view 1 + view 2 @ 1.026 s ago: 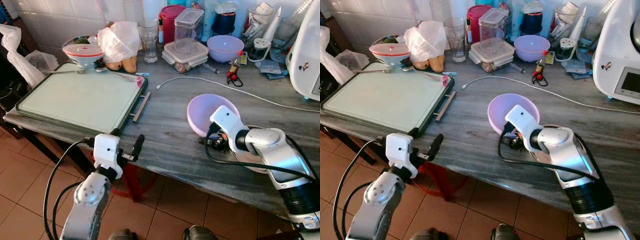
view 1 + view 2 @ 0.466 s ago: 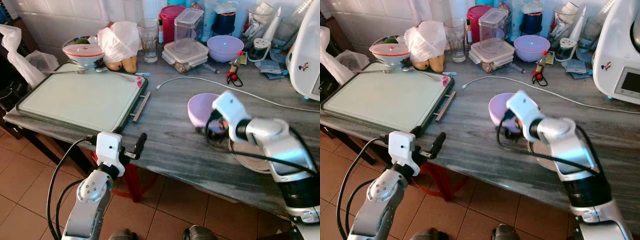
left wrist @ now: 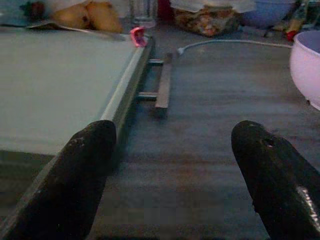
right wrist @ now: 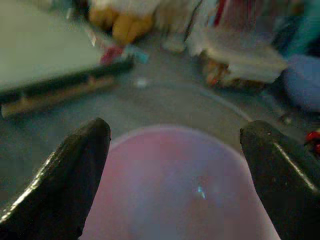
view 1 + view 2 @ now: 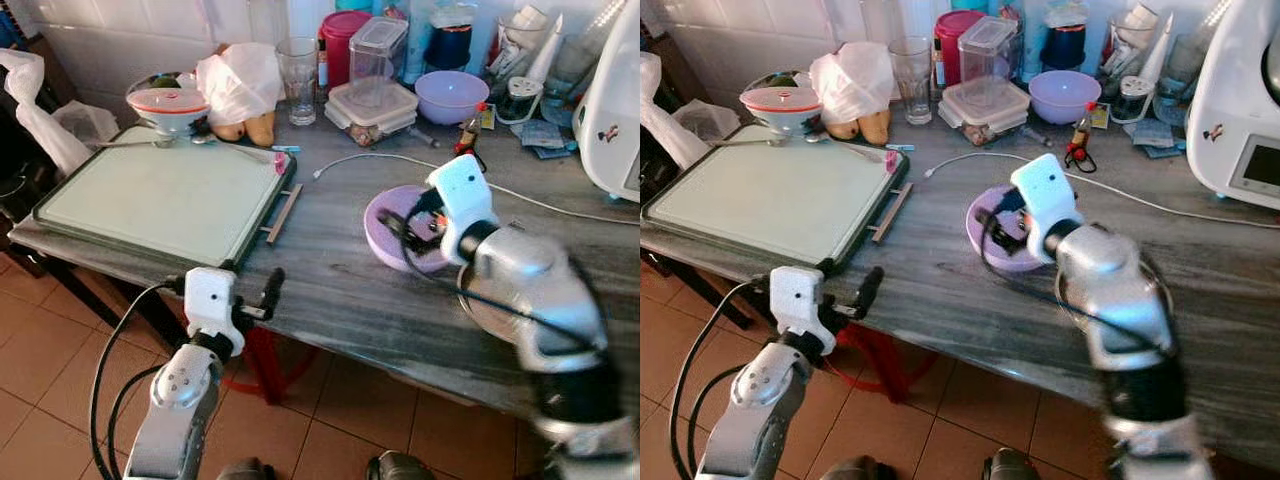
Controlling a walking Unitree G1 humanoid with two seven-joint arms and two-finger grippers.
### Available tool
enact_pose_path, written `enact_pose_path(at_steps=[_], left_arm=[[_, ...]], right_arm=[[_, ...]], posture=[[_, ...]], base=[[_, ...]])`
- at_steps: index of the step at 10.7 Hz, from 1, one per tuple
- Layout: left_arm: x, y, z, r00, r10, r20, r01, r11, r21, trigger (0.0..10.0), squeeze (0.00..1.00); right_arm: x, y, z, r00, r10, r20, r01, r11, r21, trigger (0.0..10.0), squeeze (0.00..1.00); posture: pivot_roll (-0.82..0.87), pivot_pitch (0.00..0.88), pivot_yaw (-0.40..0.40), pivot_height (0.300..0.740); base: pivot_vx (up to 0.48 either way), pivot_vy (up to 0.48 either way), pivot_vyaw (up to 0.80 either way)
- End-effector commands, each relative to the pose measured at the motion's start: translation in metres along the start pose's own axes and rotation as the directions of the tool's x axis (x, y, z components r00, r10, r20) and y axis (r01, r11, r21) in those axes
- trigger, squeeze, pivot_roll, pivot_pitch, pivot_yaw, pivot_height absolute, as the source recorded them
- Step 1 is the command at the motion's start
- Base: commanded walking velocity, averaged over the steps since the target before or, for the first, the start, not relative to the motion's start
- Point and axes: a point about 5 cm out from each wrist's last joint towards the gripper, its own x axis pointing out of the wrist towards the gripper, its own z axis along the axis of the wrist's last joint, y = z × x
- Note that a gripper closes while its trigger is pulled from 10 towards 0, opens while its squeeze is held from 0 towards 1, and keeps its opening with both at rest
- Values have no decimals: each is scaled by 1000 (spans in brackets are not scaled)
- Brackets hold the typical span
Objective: Setting the table
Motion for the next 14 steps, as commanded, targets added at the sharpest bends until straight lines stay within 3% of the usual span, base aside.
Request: enact_pose_path(at_steps=[1, 2, 3, 4, 7, 10, 14], left_arm=[[-1, 4, 2, 1000, 19, -1, -19, 1000, 6, 10000, 0], [-1, 5, 4, 1000, 23, 2, -23, 1000, 7, 10000, 0], [-1, 6, 6, 1000, 28, 5, -28, 1000, 11, 10000, 0], [-2, 7, 7, 999, 32, 6, -32, 999, 12, 10000, 0], [-3, 6, 7, 1000, 29, 0, -29, 1000, 10, 10000, 0], [-3, 5, 7, 1000, 25, -5, -25, 1000, 10, 10000, 0], [-2, 7, 7, 999, 32, -8, -32, 999, 13, 10000, 0]], right_arm=[[-4, 1, 7, 996, -56, 71, 55, 998, 14, 10000, 0], [-6, 7, 4, 987, -115, 116, 113, 993, 29, 10000, 0], [-9, 9, -4, 976, -187, 116, 174, 978, 111, 10000, 0], [-11, 12, -7, 971, -204, 125, 191, 976, 109, 10000, 0], [-15, 24, -16, 967, -219, 131, 202, 970, 135, 10000, 0], [-16, 24, -13, 960, -232, 156, 210, 967, 144, 10000, 0], [-19, 21, -19, 945, -264, 193, 239, 961, 143, 10000, 0]], posture=[[-36, 12, 56, 740], [-29, 12, 56, 740], [-24, 12, 56, 740], [-24, 13, 58, 740], [-27, 17, 63, 740], [-27, 14, 63, 740], [-22, 0, 62, 740]], base=[[0, 0, 0], [0, 0, 0], [0, 0, 0], [0, 0, 0], [-82, 0, -444], [-272, 0, -479], [-292, 0, 0]])
